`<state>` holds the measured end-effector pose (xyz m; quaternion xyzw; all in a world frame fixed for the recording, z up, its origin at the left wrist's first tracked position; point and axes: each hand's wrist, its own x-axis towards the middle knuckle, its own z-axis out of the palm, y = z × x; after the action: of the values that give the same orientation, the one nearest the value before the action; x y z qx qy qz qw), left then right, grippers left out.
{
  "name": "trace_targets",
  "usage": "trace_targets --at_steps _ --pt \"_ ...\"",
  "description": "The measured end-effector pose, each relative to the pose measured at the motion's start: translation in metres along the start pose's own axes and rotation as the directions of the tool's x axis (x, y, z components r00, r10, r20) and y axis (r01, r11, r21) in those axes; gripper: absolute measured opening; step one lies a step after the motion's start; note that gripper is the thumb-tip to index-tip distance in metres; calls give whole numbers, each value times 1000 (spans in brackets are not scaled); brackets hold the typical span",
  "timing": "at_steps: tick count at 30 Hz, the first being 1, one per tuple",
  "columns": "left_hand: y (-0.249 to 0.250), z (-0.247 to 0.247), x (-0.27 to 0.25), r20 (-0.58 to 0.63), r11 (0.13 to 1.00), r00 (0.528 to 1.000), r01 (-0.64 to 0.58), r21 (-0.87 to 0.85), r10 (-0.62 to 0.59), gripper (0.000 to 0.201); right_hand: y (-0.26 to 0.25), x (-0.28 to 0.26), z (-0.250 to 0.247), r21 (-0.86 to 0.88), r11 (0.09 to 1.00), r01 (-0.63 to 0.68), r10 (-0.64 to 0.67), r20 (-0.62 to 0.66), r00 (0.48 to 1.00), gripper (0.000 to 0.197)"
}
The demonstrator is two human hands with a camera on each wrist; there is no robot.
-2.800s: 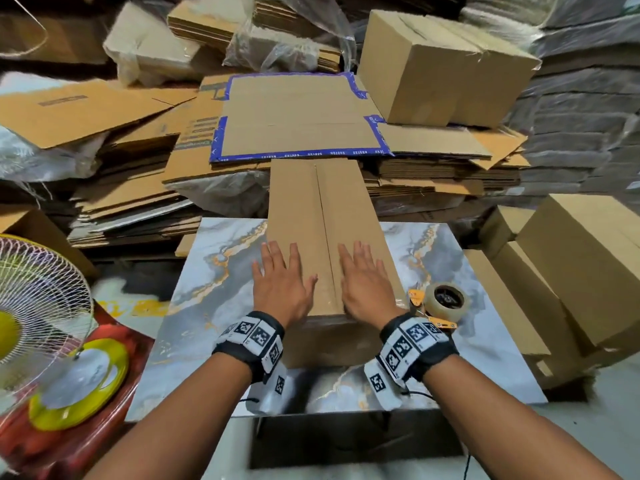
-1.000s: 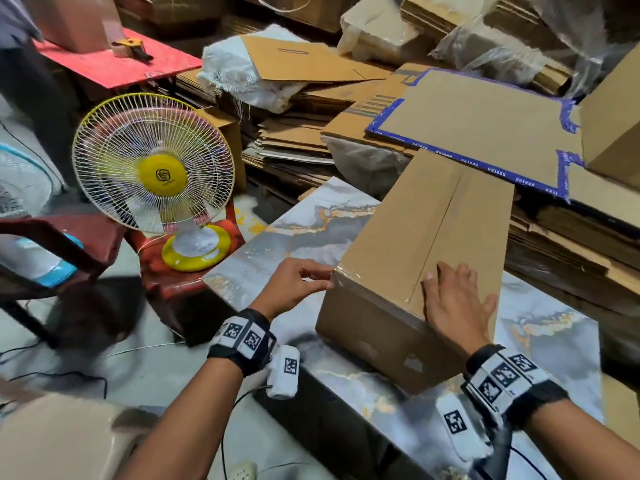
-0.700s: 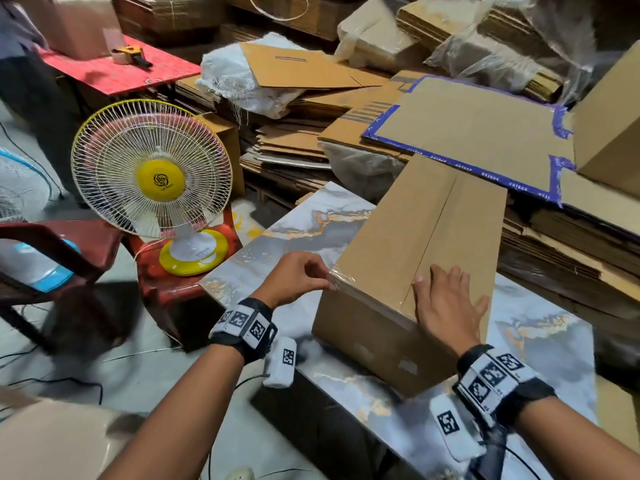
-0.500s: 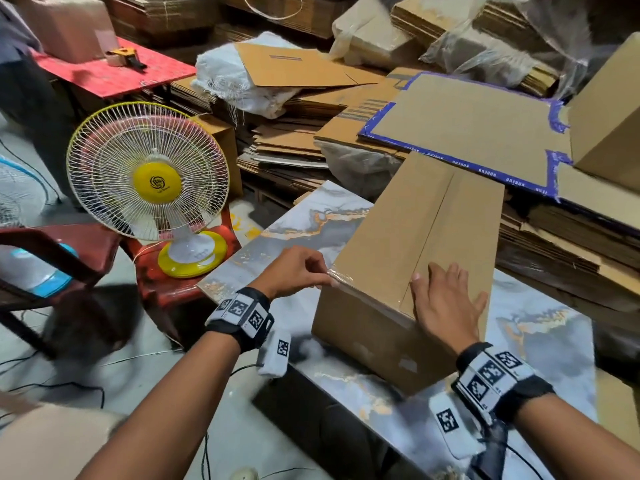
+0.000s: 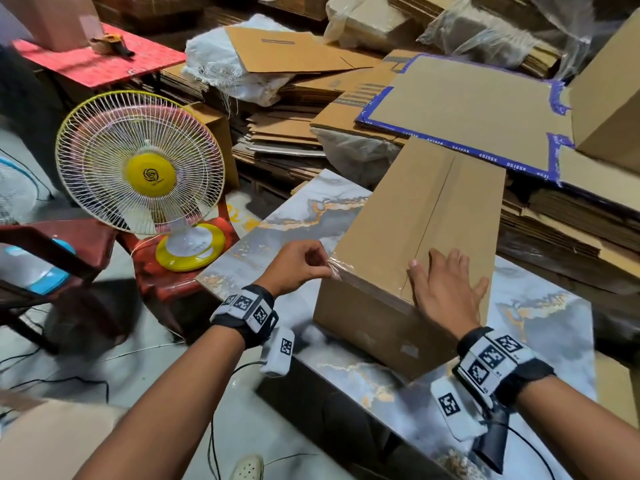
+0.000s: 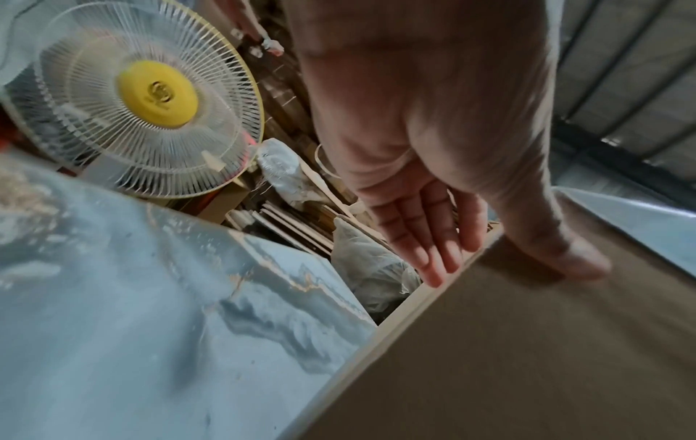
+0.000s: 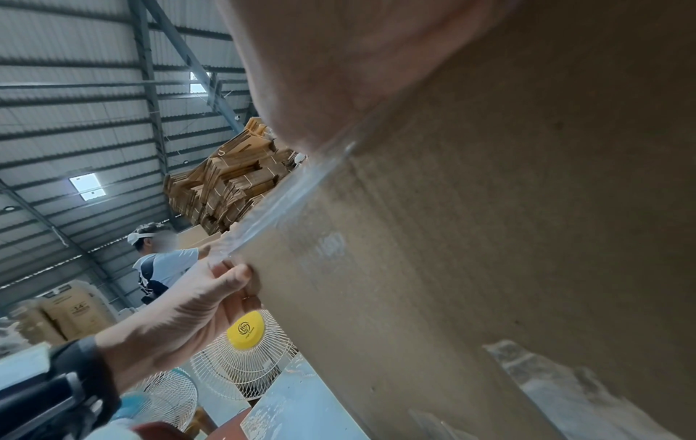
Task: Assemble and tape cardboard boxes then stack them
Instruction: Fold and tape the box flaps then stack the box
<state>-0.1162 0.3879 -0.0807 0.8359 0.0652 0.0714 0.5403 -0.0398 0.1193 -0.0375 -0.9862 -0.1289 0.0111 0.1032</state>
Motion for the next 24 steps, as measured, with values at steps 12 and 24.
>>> trace_targets --at_steps 12,24 --pt "5 -5 11 66 998 998 -28 58 24 34 -3 -3 -4 11 1000 -8 8 22 1000 69" --pt "-4 -11 -2 214 991 969 130 -10 -125 27 -3 -3 -5 -1 1000 -4 4 0 1000 67"
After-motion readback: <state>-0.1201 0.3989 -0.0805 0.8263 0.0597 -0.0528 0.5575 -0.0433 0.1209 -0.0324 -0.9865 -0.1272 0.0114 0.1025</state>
